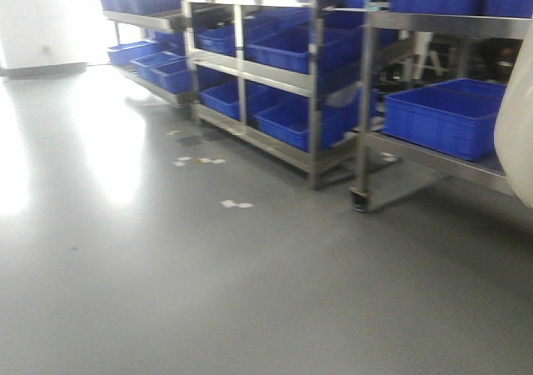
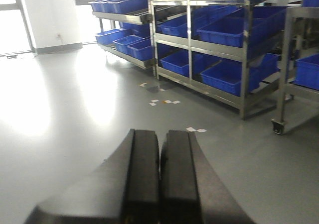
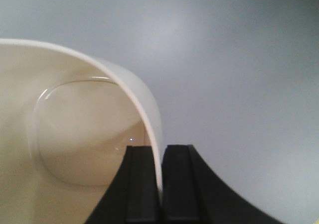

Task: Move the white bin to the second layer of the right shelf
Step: 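Drive the base along the yellow floor line carrying the bin, then drive the base toward the windows, turning past the crate racks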

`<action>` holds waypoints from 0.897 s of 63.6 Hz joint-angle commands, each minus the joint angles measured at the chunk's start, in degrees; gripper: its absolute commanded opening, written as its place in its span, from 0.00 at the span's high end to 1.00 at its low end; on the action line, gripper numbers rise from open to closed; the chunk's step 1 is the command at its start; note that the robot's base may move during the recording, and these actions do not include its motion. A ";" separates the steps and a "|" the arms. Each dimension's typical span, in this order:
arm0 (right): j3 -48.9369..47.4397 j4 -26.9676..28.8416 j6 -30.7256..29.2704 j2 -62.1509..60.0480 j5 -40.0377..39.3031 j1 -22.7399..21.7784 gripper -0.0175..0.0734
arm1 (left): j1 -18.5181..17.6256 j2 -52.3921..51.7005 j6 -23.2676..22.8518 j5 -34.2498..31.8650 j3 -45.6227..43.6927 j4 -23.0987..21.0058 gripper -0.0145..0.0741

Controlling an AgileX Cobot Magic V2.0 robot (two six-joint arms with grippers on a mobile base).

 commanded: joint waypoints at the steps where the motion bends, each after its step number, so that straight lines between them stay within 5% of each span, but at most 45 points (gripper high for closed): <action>1: -1.54 -0.43 -0.28 -0.64 -3.50 -0.27 0.75 | -0.22 -0.75 -0.15 -4.83 2.11 -0.35 0.74; 57: -1.54 -0.43 -0.28 -0.64 -3.56 -0.27 0.75 | -0.22 -0.75 -0.15 -4.83 2.11 -0.35 0.74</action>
